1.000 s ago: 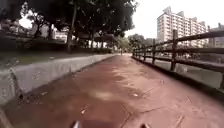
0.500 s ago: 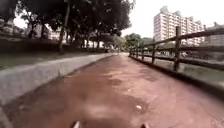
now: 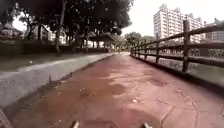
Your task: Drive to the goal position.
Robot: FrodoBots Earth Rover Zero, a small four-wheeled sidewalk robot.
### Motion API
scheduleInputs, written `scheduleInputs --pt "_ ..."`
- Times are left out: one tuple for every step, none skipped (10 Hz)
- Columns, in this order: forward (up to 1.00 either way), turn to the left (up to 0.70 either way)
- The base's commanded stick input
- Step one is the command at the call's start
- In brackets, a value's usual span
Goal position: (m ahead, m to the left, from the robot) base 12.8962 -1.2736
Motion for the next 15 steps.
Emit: scheduleInputs --pt "0.70 0.00" --pt "0.70 0.00" --pt "0.70 0.00" --pt "0.70 0.00" --pt "0.70 0.00" --pt "0.70 0.00" --pt "0.70 0.00" --pt "0.70 0.00" --pt "0.70 0.00" --pt "0.70 0.00" --pt "0.70 0.00" --pt "0.70 -0.20" --pt "0.70 -0.35" --pt "0.70 -0.35" --pt "0.70 -0.08"
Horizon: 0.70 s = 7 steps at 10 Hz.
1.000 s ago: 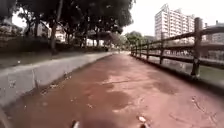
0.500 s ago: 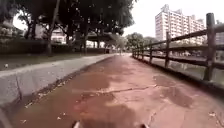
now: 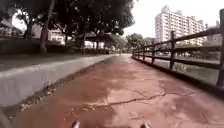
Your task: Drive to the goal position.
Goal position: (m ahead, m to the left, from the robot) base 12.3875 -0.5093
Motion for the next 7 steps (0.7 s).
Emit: scheduleInputs --pt "0.70 0.00" --pt "0.70 0.00" --pt "0.70 0.00" --pt "0.70 0.00" --pt "0.70 0.00" --pt "0.70 0.00" --pt "0.70 0.00"
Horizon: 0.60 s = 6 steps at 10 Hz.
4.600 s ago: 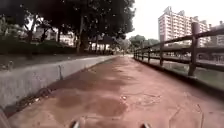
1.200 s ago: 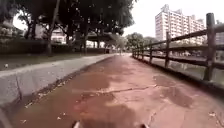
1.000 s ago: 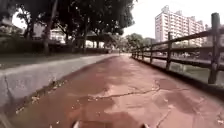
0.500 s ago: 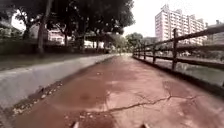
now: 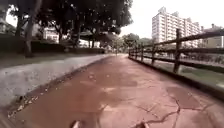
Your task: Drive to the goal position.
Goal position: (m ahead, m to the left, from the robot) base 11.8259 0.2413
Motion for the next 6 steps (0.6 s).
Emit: scheduleInputs --pt "0.70 0.00" --pt "0.70 0.00" --pt "0.70 0.00" --pt "0.70 0.00" --pt "0.70 0.00" --pt "0.70 0.00"
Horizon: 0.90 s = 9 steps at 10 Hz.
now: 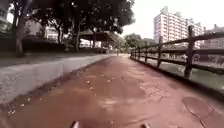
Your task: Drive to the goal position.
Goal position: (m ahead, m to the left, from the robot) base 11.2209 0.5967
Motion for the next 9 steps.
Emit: scheduleInputs --pt "0.70 0.00" --pt "0.70 0.00" --pt "0.70 0.00" --pt "0.70 0.00" --pt "0.70 0.00" --pt "0.70 0.00" --pt "0.70 0.00" --pt "0.70 0.00" --pt "0.70 0.00"
